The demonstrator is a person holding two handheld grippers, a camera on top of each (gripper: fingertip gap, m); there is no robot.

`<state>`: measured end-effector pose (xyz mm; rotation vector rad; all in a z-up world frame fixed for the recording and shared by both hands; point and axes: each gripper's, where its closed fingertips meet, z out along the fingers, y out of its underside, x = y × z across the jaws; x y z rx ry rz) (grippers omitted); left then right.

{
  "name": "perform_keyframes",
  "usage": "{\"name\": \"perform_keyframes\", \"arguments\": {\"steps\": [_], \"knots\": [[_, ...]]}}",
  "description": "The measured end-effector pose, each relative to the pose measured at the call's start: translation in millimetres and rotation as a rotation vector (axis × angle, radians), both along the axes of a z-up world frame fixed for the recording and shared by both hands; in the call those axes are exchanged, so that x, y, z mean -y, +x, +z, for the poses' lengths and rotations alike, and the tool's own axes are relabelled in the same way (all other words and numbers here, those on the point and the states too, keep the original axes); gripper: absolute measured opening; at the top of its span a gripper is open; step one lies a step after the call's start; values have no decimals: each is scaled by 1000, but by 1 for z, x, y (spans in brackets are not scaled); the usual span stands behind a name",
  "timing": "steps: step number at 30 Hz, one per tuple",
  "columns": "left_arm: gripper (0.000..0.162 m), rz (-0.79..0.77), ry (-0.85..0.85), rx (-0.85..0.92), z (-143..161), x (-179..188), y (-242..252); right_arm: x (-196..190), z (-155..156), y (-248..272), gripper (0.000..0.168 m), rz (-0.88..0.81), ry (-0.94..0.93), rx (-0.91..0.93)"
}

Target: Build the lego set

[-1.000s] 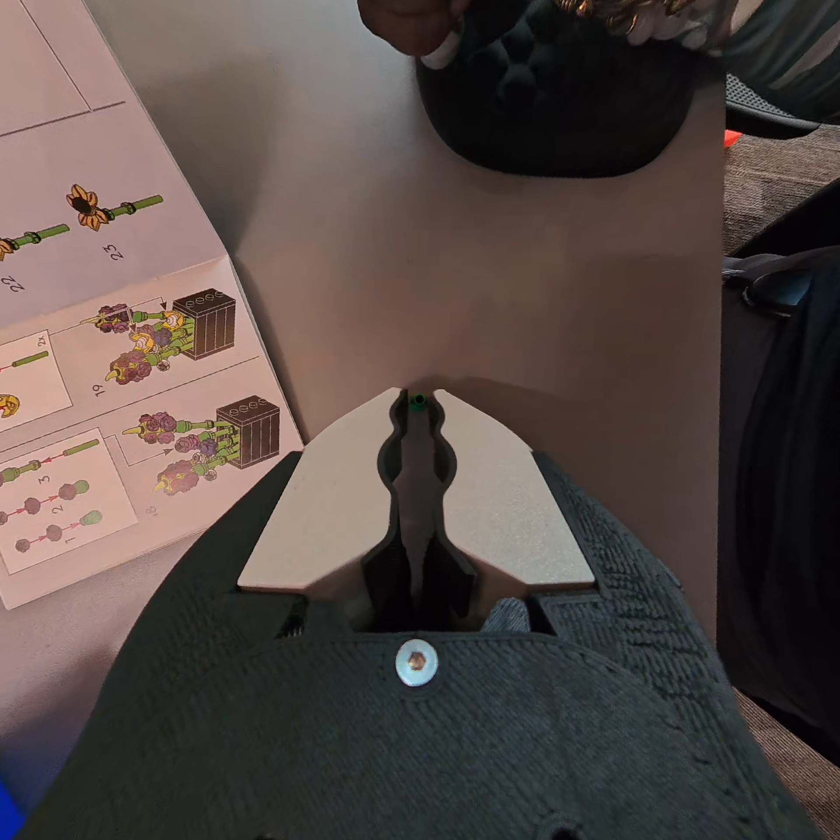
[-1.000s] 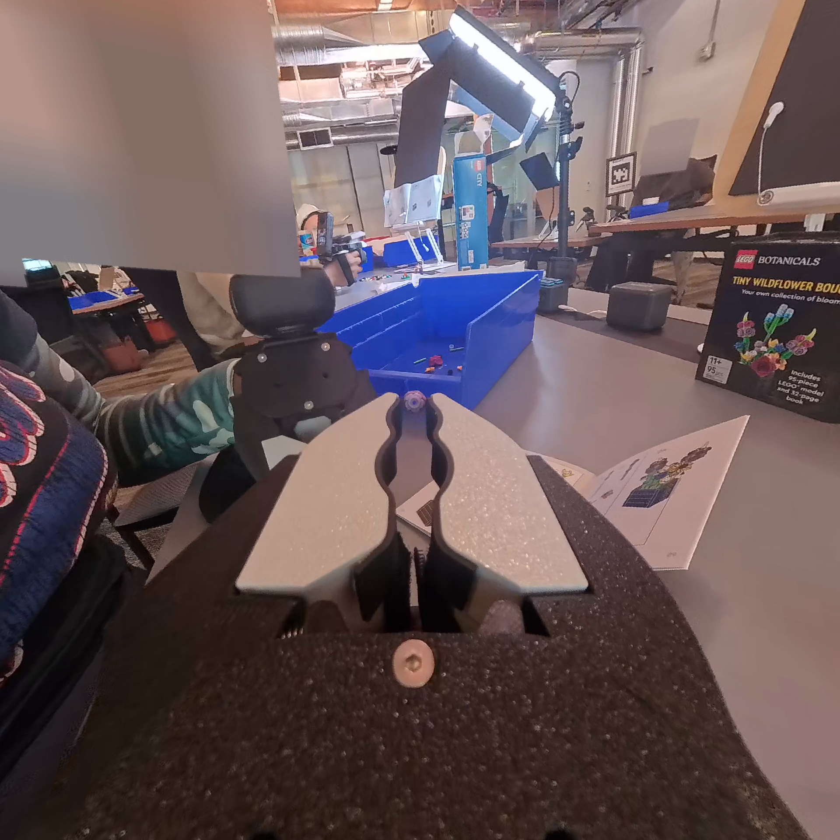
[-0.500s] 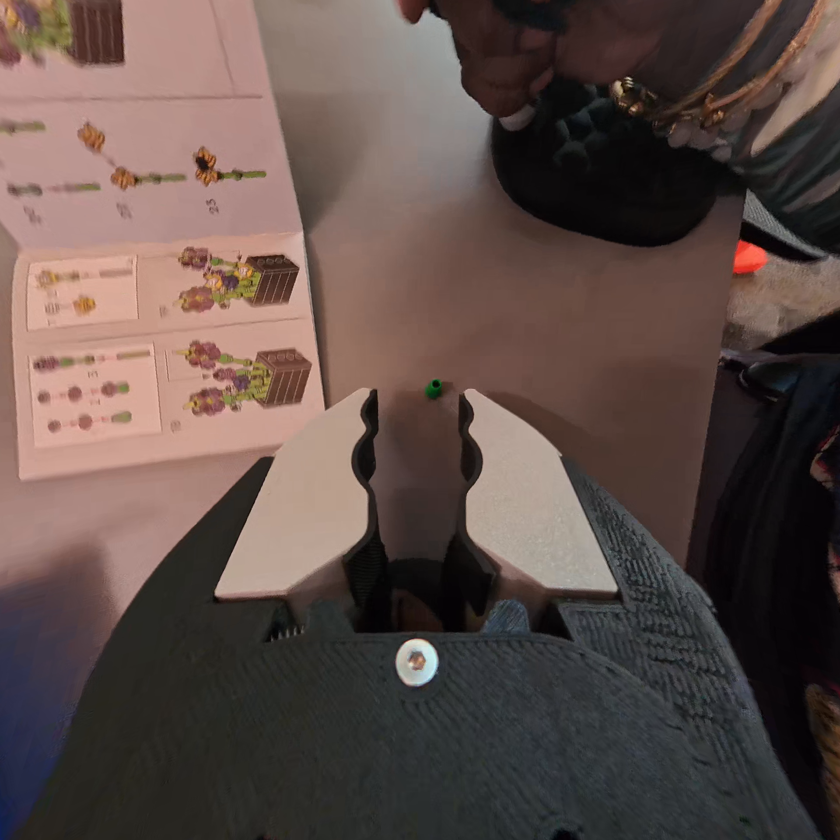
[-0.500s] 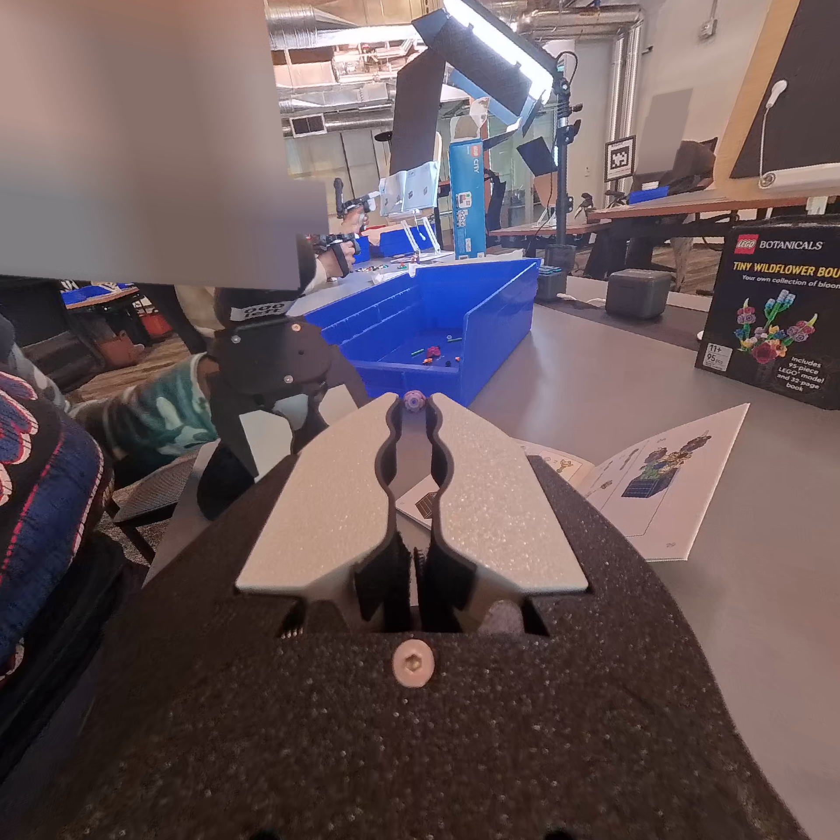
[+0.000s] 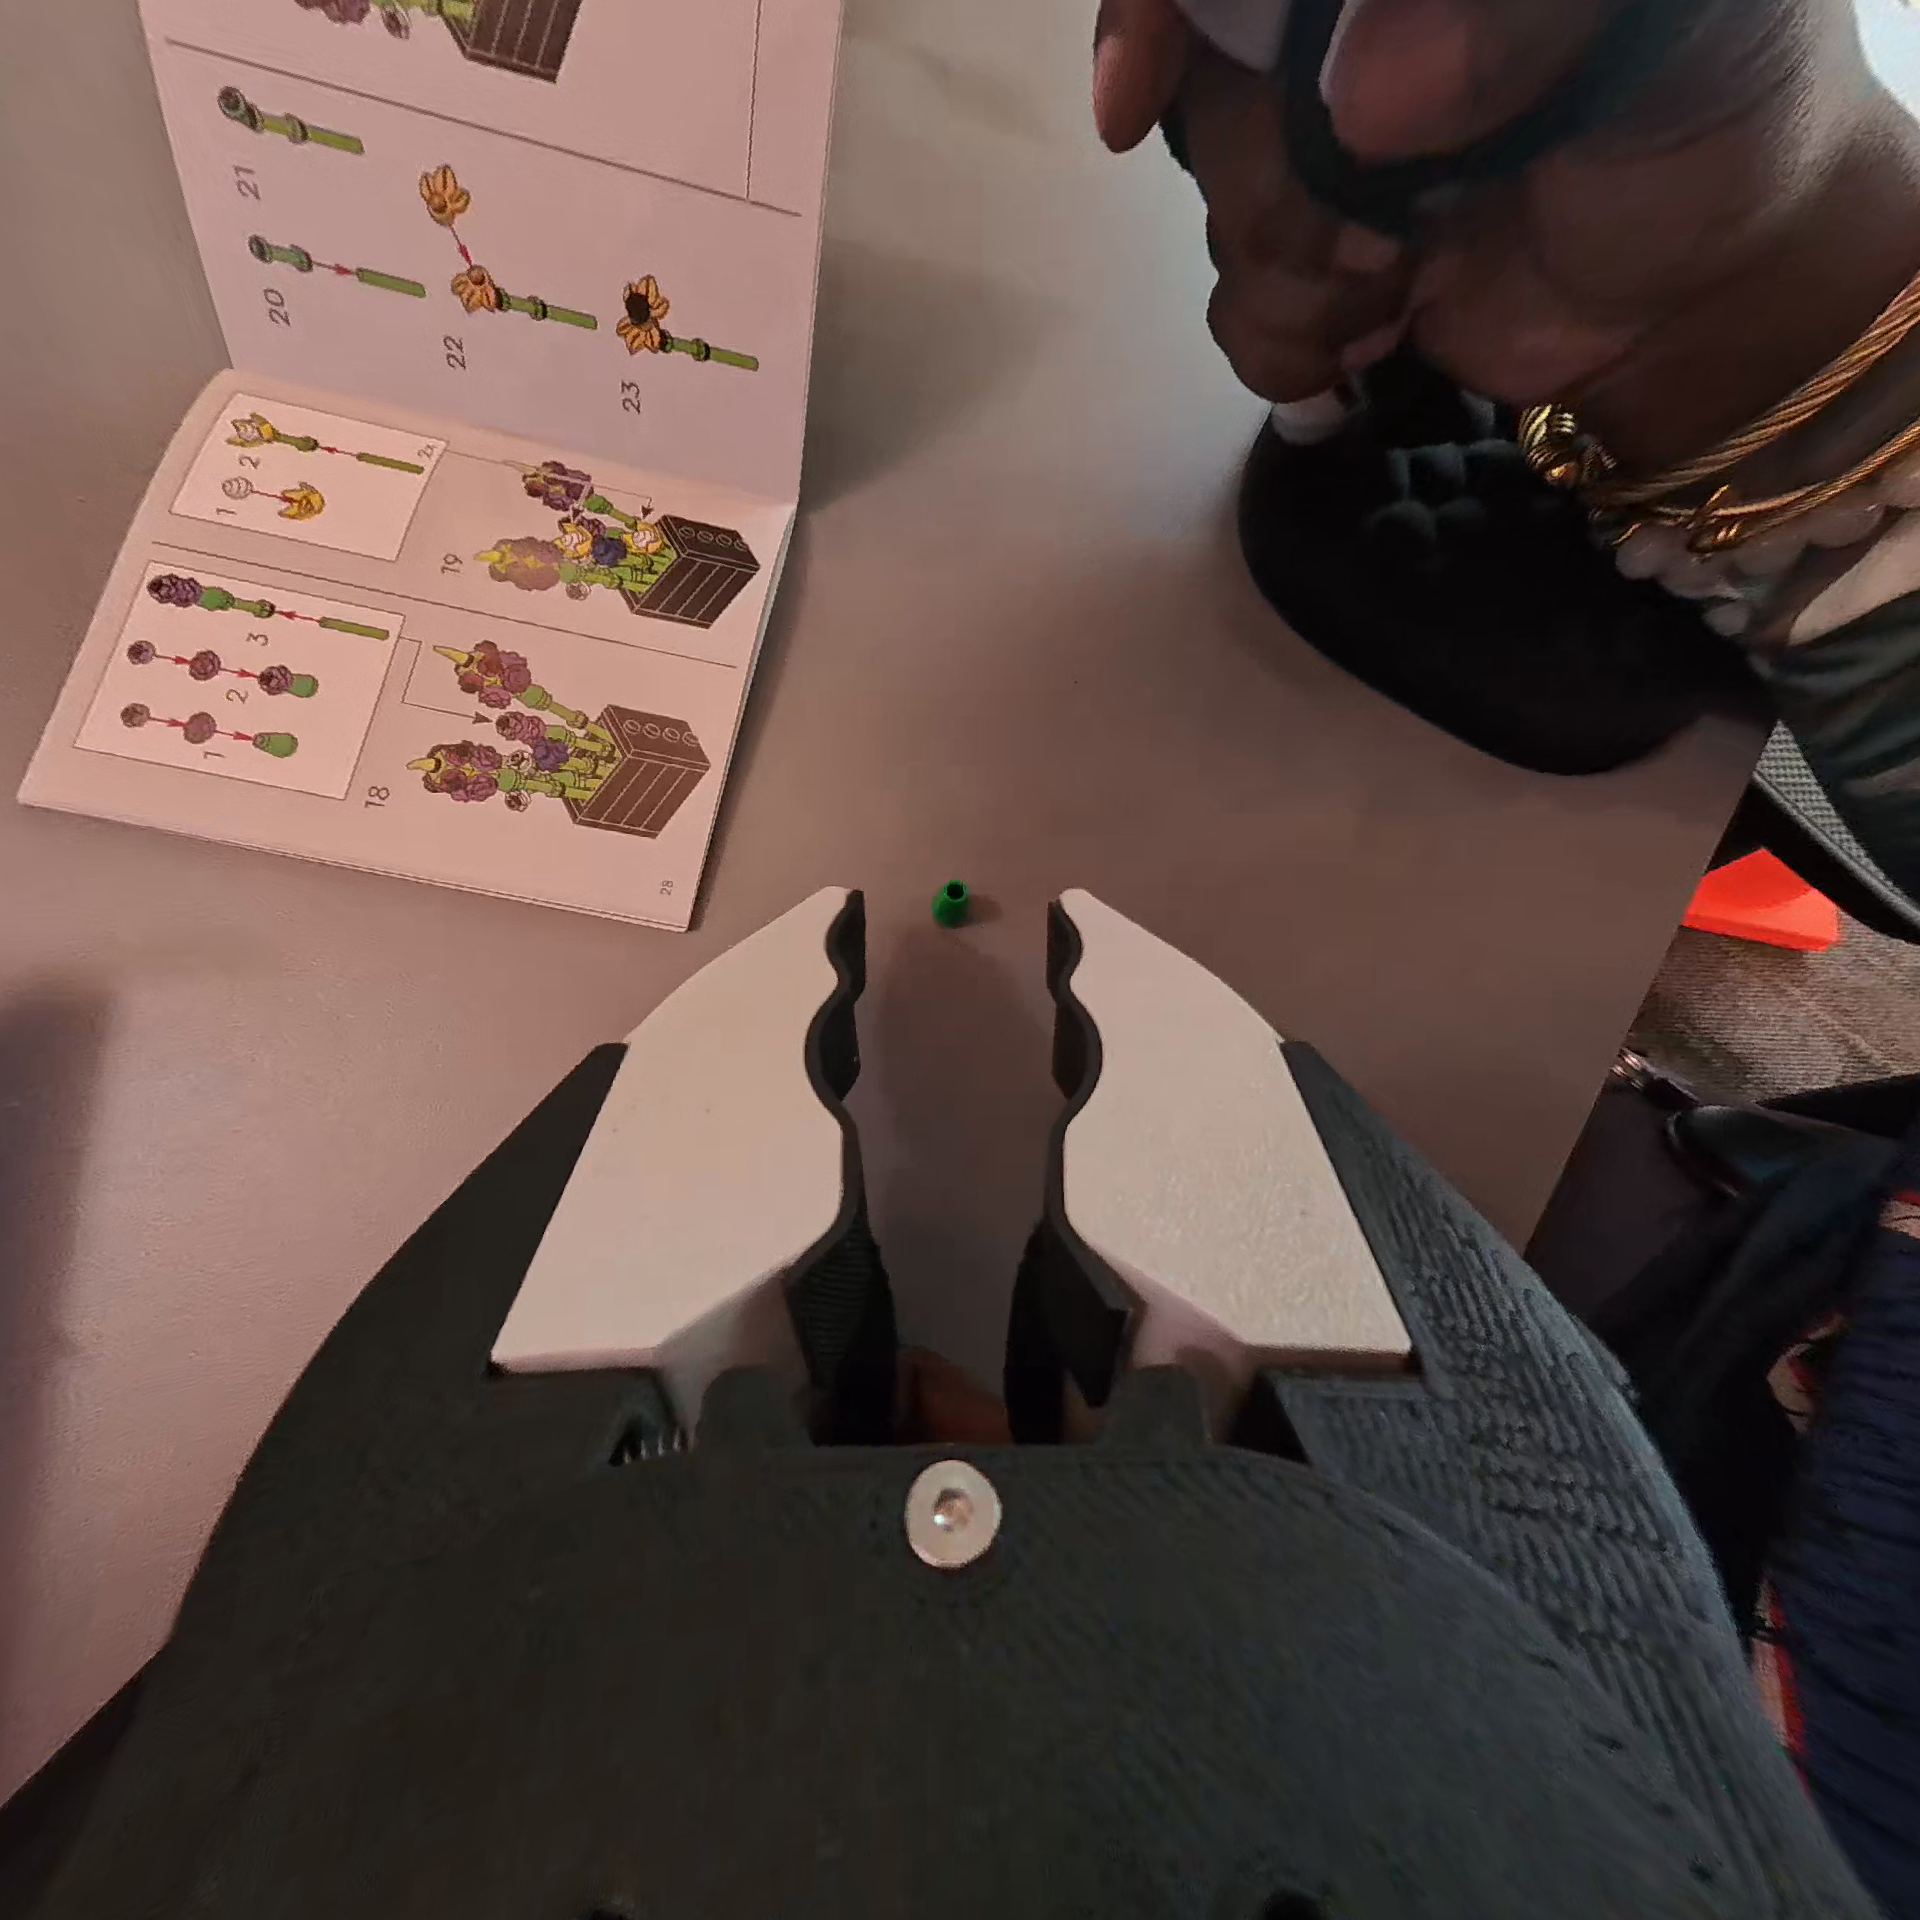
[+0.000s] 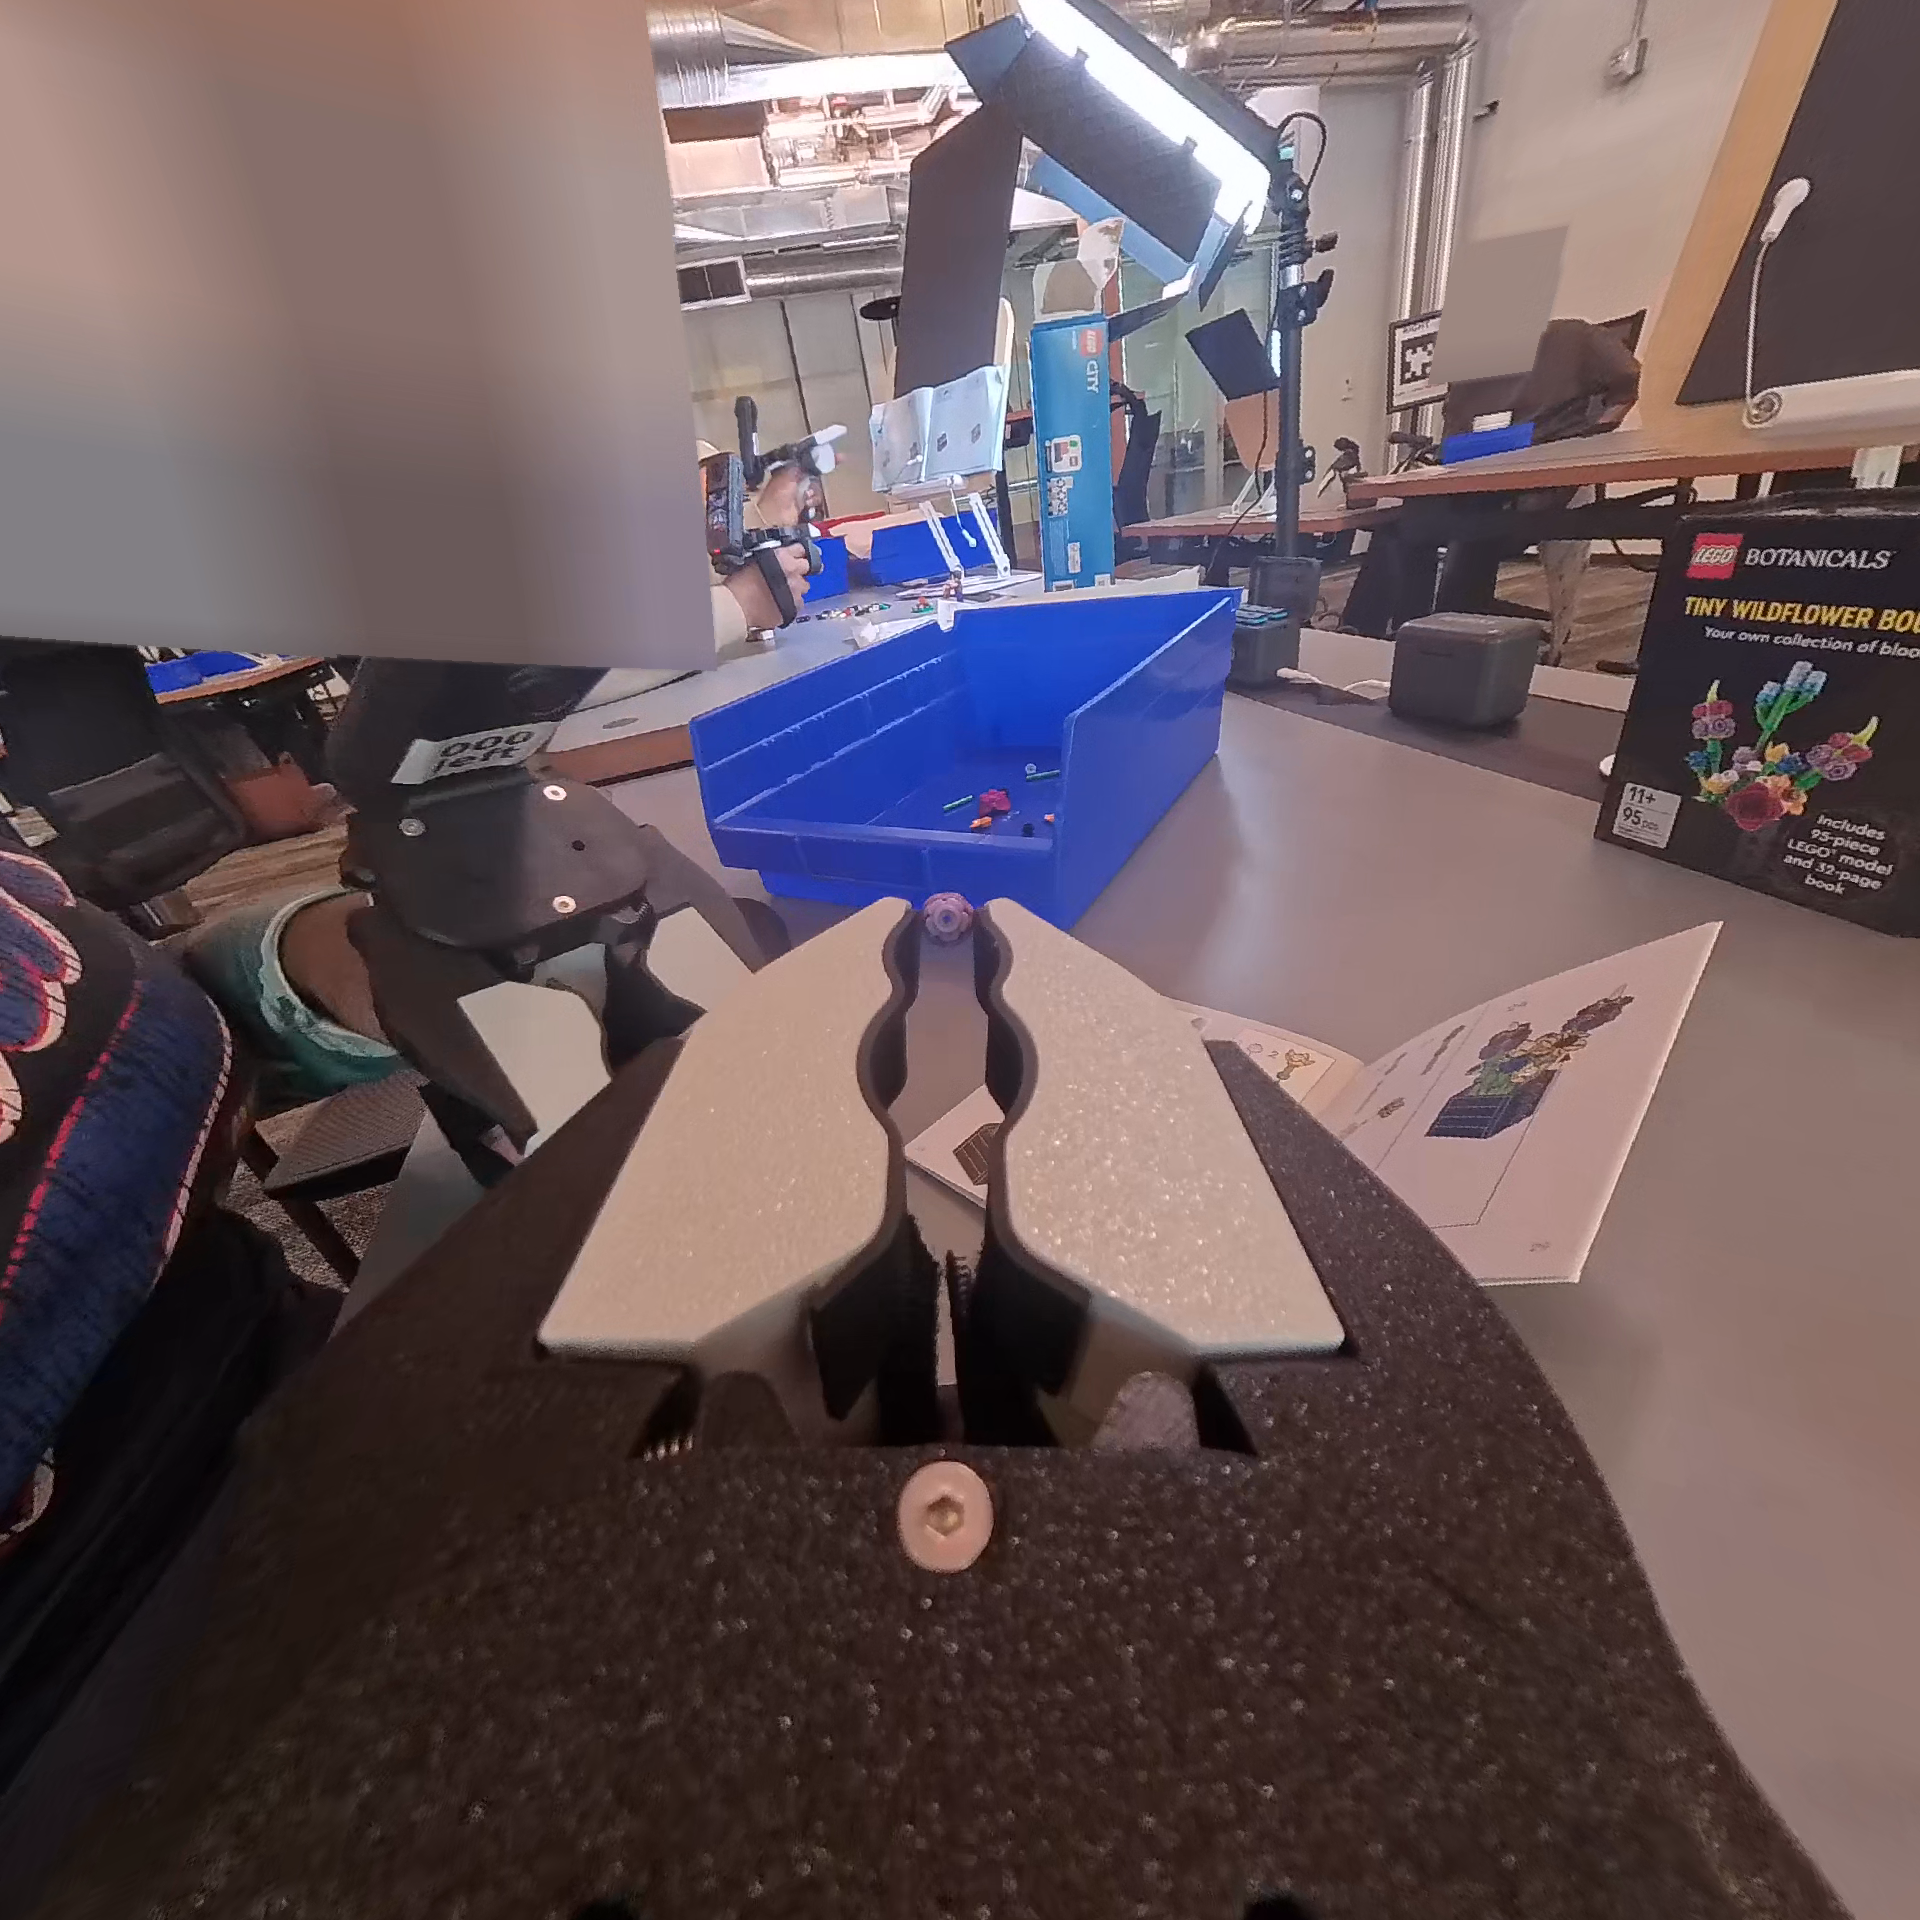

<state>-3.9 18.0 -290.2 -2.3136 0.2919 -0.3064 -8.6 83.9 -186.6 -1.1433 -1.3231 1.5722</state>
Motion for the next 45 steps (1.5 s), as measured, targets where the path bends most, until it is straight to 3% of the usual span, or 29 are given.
{"name": "perform_keyframes", "arguments": {"steps": [3, 8, 12, 15, 27, 33, 45], "knots": [[33, -10, -11, 50, 0, 1, 1, 5, -7, 1, 10, 34, 31, 59], [34, -68, 23, 131, 13, 2, 3, 25, -59, 7, 10, 167, 220, 416], [34, -103, 27, -1, 14, 4, -16, 39, -100, 18, 10, 247, 395, 667], [35, -139, 46, -22, 16, 5, -19, 41, -115, 22, 10, 257, 486, 757], [35, -150, 83, 88, 16, 3, -23, 43, -120, 27, 16, 271, 545, 796], [35, -157, 100, 124, 17, 5, -23, 61, -99, 11, 14, 259, 431, 658], [36, -202, 109, 140, 17, 9, -18, 66, -118, -2, 8, 225, 469, 755]]}}
